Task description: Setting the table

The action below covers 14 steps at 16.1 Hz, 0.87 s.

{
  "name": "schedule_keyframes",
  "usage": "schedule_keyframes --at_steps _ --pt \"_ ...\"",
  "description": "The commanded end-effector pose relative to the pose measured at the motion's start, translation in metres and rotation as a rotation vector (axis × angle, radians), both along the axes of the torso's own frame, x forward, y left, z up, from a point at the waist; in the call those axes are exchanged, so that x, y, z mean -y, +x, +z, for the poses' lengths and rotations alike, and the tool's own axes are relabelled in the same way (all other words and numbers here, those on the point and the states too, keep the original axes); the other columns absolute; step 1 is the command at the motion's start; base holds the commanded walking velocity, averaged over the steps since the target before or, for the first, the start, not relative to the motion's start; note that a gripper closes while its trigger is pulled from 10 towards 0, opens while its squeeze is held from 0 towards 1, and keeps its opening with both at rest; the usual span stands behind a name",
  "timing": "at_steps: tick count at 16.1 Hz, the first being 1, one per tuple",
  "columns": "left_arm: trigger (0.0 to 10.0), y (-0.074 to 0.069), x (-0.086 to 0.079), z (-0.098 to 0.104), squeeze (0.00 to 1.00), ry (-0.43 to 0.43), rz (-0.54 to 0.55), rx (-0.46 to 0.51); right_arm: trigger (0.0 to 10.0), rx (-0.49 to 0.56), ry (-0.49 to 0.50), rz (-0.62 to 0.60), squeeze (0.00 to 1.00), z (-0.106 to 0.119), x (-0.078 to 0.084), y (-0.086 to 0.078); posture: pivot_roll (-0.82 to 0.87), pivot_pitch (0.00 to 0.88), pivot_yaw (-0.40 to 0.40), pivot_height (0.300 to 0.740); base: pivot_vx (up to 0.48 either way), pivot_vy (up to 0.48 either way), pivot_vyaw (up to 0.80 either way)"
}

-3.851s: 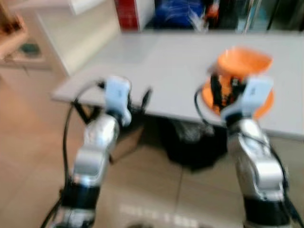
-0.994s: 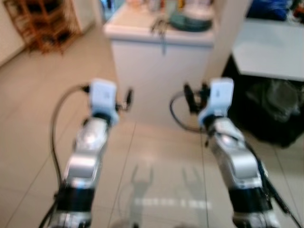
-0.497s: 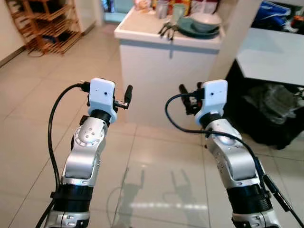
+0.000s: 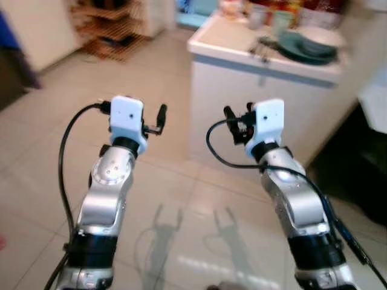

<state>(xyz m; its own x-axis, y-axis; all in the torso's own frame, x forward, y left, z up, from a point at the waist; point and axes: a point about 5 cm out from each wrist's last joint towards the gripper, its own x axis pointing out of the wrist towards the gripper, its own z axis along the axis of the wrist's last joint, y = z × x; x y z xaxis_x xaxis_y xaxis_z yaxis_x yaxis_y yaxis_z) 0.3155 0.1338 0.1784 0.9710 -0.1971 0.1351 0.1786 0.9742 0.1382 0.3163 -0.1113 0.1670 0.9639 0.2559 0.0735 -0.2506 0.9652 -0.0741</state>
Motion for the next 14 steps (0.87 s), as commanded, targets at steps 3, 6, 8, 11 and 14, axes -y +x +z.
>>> schedule_keyframes --at_steps 3,6,8,11,14 --pt "10.0 0.0002 -0.0053 0.0028 0.00 0.010 0.003 0.009 10.0 0.021 0.000 0.007 0.00 0.0062 -0.0029 0.0021 0.00 0.000 -0.036 0.740 0.394 0.000 0.80" --pt "10.0 0.0003 -0.0045 0.0027 0.00 0.008 -0.002 0.008 10.0 -0.001 0.071 0.002 0.00 0.0059 -0.0018 0.0032 0.00 0.000 -0.038 0.740 0.393 0.000 0.14" --pt "10.0 0.0004 -0.0043 0.0026 0.00 0.007 -0.004 0.007 10.0 -0.002 0.071 0.004 0.00 0.0061 -0.0015 0.0035 0.00 0.000 -0.038 0.740 0.390 0.000 -0.80" --pt "10.0 0.0005 -0.0042 0.0030 0.00 0.005 -0.007 0.007 10.0 -0.002 0.072 0.006 0.00 0.0062 -0.0022 0.0036 0.00 0.000 -0.037 0.740 0.391 0.000 -0.80" --pt "10.0 0.0009 -0.0039 0.0031 0.00 0.005 -0.010 0.007 10.0 -0.001 0.074 0.005 0.00 0.0066 -0.0022 0.0040 0.00 0.000 -0.036 0.740 0.394 0.000 -0.80"
